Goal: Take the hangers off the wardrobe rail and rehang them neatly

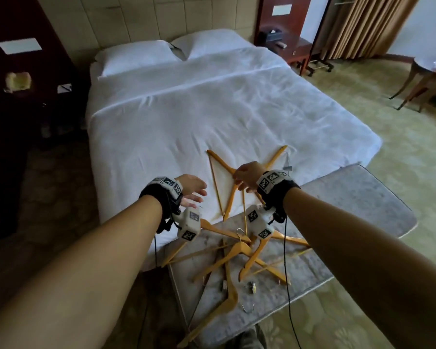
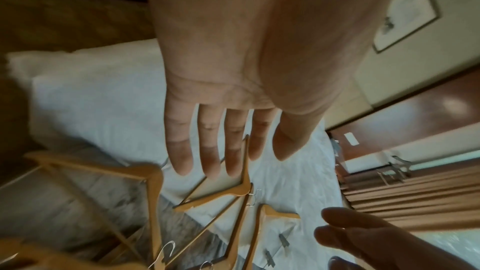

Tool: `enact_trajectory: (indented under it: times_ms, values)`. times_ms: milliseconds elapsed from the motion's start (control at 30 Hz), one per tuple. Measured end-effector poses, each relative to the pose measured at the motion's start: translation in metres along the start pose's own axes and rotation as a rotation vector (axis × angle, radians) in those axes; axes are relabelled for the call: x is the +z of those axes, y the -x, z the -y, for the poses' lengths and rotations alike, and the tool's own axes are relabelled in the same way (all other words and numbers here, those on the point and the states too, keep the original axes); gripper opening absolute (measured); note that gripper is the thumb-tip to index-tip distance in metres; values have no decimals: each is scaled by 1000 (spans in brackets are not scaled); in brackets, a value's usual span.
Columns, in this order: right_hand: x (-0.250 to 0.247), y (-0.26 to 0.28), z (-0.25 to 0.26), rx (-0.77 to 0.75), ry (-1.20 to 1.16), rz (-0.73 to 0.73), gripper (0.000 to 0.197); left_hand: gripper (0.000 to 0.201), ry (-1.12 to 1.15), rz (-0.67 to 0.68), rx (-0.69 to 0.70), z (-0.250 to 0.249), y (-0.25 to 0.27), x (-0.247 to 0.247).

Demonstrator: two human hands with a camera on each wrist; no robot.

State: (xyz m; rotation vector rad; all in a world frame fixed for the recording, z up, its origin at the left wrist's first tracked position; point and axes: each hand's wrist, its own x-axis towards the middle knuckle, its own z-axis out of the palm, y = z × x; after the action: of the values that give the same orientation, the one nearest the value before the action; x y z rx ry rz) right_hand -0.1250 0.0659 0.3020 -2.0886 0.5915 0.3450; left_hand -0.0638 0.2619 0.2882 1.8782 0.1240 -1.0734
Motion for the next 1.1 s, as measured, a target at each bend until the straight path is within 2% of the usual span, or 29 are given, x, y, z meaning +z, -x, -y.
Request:
enact_trajectory:
  times_ms: [100,167,267,367,500,600,700,833,933,1000,1100]
  values:
    - [5,-37,-29,54,-37,97,14,16,74,113,-180,17,-39,15]
    - [8,-63,-48,98,-52,169,14,20,131,134,-227,29,-65,25]
    - [16,-99,-77,149,-48,230,16,27,265,49,-234,39,-90,44]
    - [34,-129,-109,225,-51,268,19,25,371,-138,-254,53,-114,55]
    - [63,-160,-152,333,-24,352,17,25,502,-256,-319,90,-147,63]
    - [80,-178,-176,402,-44,391,18,24,635,-229,-417,111,-165,71]
    - [94,-192,-197,456,-41,415,19,19,543,-247,-489,128,-180,78]
    - [99,-200,-222,551,-34,404,17,26,585,-202,-547,141,-197,86]
    - [100,-207,-246,600,-1,399,16,15,578,-167,-577,146,-210,101]
    - [101,-212,-266,627,50,427,17,7,560,-108,-604,155,-220,115]
    - [94,-210,-290,733,44,394,23,13,528,24,-671,173,-237,139]
